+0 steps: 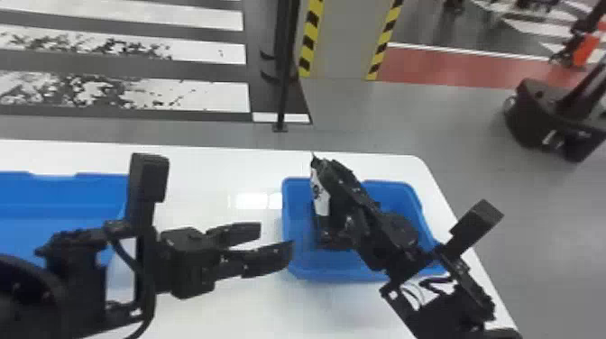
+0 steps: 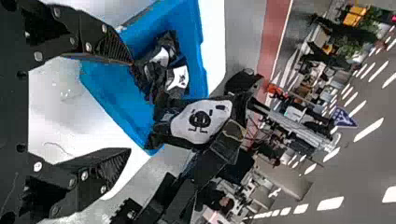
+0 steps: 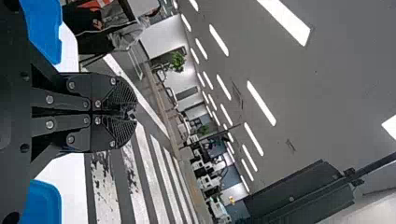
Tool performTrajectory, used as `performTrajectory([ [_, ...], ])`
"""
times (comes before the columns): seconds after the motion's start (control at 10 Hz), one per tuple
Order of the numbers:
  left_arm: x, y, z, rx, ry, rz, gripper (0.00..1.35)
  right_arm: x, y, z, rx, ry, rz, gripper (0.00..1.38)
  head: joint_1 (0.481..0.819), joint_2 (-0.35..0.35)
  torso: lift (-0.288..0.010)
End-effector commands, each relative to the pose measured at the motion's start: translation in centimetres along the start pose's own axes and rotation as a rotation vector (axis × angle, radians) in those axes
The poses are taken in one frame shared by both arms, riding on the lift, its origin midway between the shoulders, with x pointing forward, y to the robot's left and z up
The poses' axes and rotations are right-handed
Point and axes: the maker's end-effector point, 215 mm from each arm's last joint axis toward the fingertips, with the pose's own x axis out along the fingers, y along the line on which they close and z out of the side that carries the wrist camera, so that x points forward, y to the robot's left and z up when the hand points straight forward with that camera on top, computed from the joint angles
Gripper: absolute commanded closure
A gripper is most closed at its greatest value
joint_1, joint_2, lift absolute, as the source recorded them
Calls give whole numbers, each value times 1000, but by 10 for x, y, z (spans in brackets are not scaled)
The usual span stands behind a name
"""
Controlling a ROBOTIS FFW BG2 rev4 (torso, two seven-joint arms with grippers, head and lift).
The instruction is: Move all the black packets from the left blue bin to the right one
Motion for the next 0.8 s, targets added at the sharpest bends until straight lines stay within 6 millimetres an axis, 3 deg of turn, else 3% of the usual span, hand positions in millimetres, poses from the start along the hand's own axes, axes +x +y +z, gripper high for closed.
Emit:
performTrajectory([
  [0.0, -27, 8, -4, -23, -48, 48, 170, 5, -30, -8, -31, 24, -35, 1279, 695, -208, -150],
  [0.2, -55, 12, -4, -40, -107, 93, 171, 1, -86, -11, -147, 74, -126, 1279, 695, -196, -150],
  [0.3, -67, 18, 5, -31, -167, 116, 171, -4, -112, -11, -209, 109, -173, 1240, 695, -203, -150],
  [0.5, -98, 40, 21, -2, -277, 197, 171, -18, -152, -10, -249, 134, -247, 660, 695, -216, -150],
  [0.6, -118, 54, 25, 9, -330, 249, 168, -25, -157, -1, -283, 134, -264, 329, 695, -215, -150],
  [0.7, -140, 66, 29, 30, -379, 305, 167, -37, -156, 2, -296, 136, -274, 93, 695, -205, -150],
])
